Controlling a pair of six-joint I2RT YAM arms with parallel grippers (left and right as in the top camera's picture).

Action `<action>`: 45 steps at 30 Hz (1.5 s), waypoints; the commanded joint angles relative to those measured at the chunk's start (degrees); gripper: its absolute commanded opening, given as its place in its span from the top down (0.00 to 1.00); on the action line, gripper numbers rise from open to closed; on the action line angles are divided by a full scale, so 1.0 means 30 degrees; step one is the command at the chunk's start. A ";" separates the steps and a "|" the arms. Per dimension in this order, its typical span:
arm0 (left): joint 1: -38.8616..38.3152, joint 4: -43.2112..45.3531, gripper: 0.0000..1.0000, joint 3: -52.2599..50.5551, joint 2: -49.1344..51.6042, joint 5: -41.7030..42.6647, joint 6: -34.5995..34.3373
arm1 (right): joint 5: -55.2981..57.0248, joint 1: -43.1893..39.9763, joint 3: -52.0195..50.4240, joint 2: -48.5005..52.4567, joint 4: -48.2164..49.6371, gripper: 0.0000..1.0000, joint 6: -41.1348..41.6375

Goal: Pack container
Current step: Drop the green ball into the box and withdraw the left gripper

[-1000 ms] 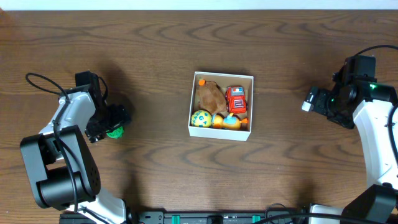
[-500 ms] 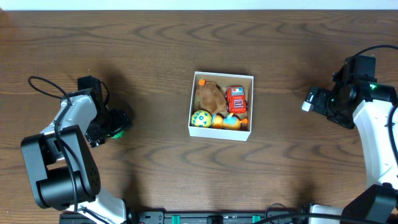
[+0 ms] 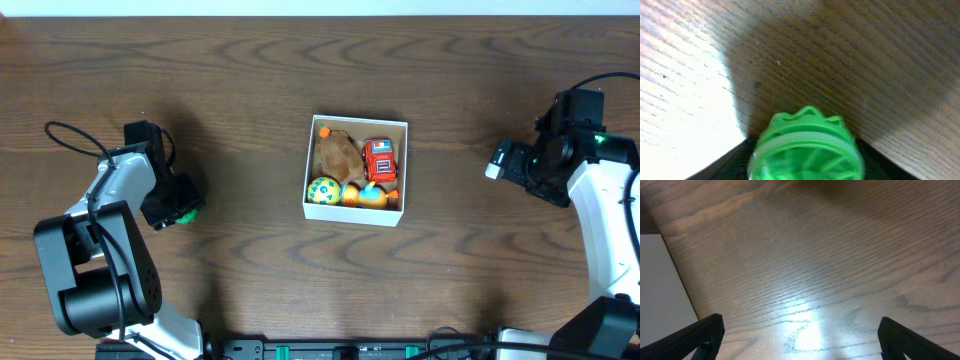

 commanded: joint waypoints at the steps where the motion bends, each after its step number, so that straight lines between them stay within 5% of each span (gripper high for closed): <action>1: 0.0080 -0.0029 0.46 -0.0386 0.0284 -0.0328 0.0168 | -0.0138 -0.0058 -0.0051 0.0000 -0.0015 0.01 -0.0240; 10: -0.0270 -0.2025 0.64 0.1676 -0.0197 -0.0328 0.0168 | -0.0138 -0.0066 -0.0051 0.0000 -0.0007 0.01 -0.0240; 18: -0.3016 -0.4932 0.64 0.5224 -0.2820 0.0022 0.0175 | -0.0138 -0.0058 -0.0051 0.0000 -0.0007 0.01 -0.0240; 27: -1.1642 -0.3082 0.68 0.6819 -0.5697 0.0809 0.0648 | -0.0131 -0.0058 -0.0051 0.0000 0.0138 0.01 -0.0240; 37: -1.8389 0.0313 0.68 0.6812 -0.2331 0.0517 0.0896 | -0.0131 -0.0066 -0.0051 0.0000 0.0109 0.01 -0.0240; 39: -1.8906 0.0619 0.64 0.6812 -0.1282 0.0525 0.0896 | -0.0138 -0.0058 -0.0051 0.0000 0.0087 0.01 -0.0240; 45: -1.9292 0.1035 0.31 0.6812 0.0903 0.0517 0.0896 | -0.0138 -0.0066 -0.0051 0.0000 0.0073 0.01 -0.0240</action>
